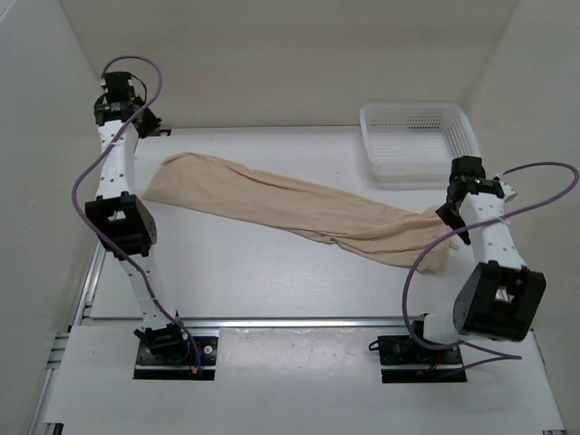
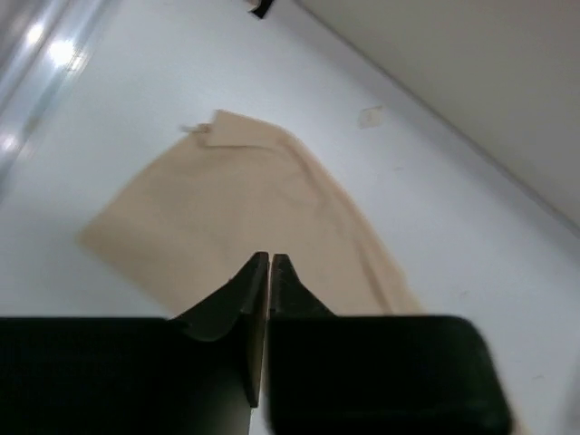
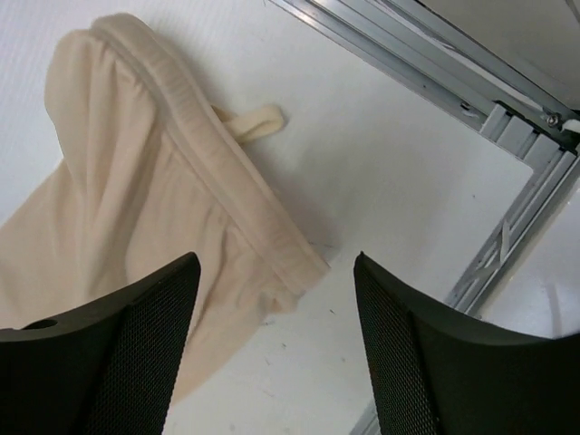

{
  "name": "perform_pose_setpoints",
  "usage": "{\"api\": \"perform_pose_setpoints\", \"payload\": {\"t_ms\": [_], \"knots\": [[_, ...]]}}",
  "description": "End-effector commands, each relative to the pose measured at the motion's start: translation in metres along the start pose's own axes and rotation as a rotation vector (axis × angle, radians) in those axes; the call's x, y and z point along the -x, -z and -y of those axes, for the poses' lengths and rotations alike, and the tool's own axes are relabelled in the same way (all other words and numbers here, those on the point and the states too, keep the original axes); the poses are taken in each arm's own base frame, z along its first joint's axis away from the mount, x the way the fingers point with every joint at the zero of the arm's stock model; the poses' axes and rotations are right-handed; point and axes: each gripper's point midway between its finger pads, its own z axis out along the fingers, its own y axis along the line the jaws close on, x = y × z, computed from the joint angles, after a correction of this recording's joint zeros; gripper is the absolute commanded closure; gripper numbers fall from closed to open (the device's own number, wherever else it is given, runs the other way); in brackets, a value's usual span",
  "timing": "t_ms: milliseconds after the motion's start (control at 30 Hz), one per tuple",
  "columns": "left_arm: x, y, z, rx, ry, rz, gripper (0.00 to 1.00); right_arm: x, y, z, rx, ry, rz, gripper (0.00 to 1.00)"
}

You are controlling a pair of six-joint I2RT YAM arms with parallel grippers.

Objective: Fold and stack the trousers
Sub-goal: Flatten the trousers out

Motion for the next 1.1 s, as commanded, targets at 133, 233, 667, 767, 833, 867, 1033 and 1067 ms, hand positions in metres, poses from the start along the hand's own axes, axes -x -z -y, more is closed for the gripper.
{"api": "perform_pose_setpoints", "payload": {"t_ms": [133, 233, 667, 767, 833, 867, 1033, 1067], "knots": [[-0.075, 0.014, -0.08, 0.238, -0.008, -0.262, 0.66, -0.046, 0.02, 0.028, 0.105, 0.068, -0.161, 0.25], [-0.119, -0.01, -0.094, 0.272, -0.007, -0.408, 0.22, -0.07, 0.024, 0.034, 0.165, 0.062, -0.275, 0.23], [-0.178, -0.084, -0.098, 0.252, 0.039, -0.561, 0.03, -0.128, 0.006, -0.001, 0.34, -0.104, -0.557, 0.19], [-0.175, -0.089, -0.094, 0.241, 0.063, -0.552, 0.08, -0.119, -0.011, -0.015, 0.339, -0.129, -0.54, 0.21], [-0.176, -0.097, -0.091, 0.223, 0.069, -0.557, 0.23, -0.109, -0.022, -0.028, 0.347, -0.155, -0.526, 0.23], [-0.173, -0.097, -0.089, 0.219, 0.069, -0.549, 0.3, -0.104, -0.027, -0.031, 0.336, -0.163, -0.514, 0.23], [-0.172, -0.106, -0.086, 0.209, 0.091, -0.537, 0.87, -0.108, -0.057, -0.037, 0.24, -0.17, -0.557, 0.3], [-0.176, -0.108, -0.086, 0.204, 0.094, -0.55, 0.9, -0.104, -0.065, -0.037, 0.222, -0.181, -0.529, 0.34]]}}
